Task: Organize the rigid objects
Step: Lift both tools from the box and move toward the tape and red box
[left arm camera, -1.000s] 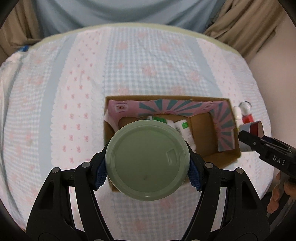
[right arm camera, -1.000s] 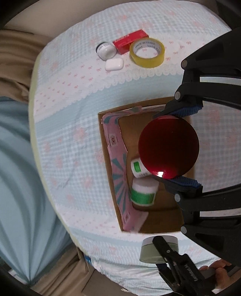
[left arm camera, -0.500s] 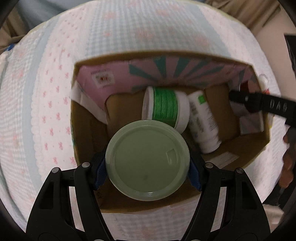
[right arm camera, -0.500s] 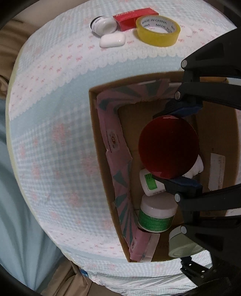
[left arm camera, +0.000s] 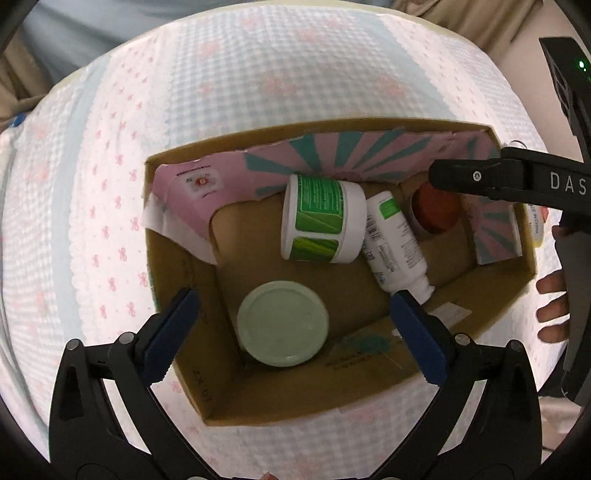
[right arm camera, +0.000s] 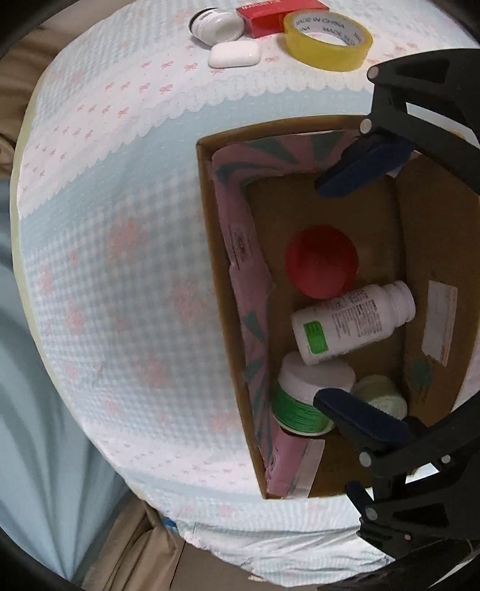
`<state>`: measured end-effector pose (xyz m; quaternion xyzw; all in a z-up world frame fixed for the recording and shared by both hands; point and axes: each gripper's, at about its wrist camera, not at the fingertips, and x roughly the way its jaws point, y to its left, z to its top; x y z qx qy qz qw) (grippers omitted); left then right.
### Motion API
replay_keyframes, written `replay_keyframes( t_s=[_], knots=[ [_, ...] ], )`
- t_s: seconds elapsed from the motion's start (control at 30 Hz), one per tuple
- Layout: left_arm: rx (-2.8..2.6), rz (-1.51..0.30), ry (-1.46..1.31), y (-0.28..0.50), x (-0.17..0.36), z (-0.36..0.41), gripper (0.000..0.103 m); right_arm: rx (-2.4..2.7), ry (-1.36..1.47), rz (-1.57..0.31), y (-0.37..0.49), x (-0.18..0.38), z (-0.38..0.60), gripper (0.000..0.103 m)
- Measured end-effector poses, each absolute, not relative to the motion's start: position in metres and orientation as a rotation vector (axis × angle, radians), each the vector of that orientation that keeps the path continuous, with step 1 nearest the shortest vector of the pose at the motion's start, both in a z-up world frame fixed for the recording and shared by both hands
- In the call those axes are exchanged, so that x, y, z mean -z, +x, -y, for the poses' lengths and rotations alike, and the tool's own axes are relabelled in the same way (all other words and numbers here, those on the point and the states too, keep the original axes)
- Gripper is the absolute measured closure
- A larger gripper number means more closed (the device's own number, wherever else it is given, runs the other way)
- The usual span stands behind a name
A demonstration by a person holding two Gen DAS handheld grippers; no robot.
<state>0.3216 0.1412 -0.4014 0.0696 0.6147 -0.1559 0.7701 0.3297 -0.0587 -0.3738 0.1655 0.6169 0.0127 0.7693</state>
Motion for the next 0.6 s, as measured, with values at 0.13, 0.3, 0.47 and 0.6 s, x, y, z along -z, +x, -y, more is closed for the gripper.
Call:
replay_keyframes(
  t_s=[0.13, 0.3, 0.47, 0.6],
  knots=[
    [0.336, -1.333, 0.131, 0.318, 0.395, -0.142, 0.0, -0.022, 0.351, -1.331, 0.324, 0.365, 0.058, 0.0],
    [0.332, -1.306, 0.126, 0.31, 0.377, -0.142, 0.0, -0.026, 0.351, -1.312, 0.315, 0.351, 0.055, 0.0],
    [0.328, -1.257, 0.123, 0.297, 0.347, -0.15, 0.0, -0.022, 0.336, -1.268, 0.301, 0.318, 0.052, 0.0],
    [0.329, -1.211, 0.11, 0.281, 0.312, -0.154, 0.0, -0.015, 0.309, -1.239, 0.286, 0.286, 0.047, 0.0]
  ],
)
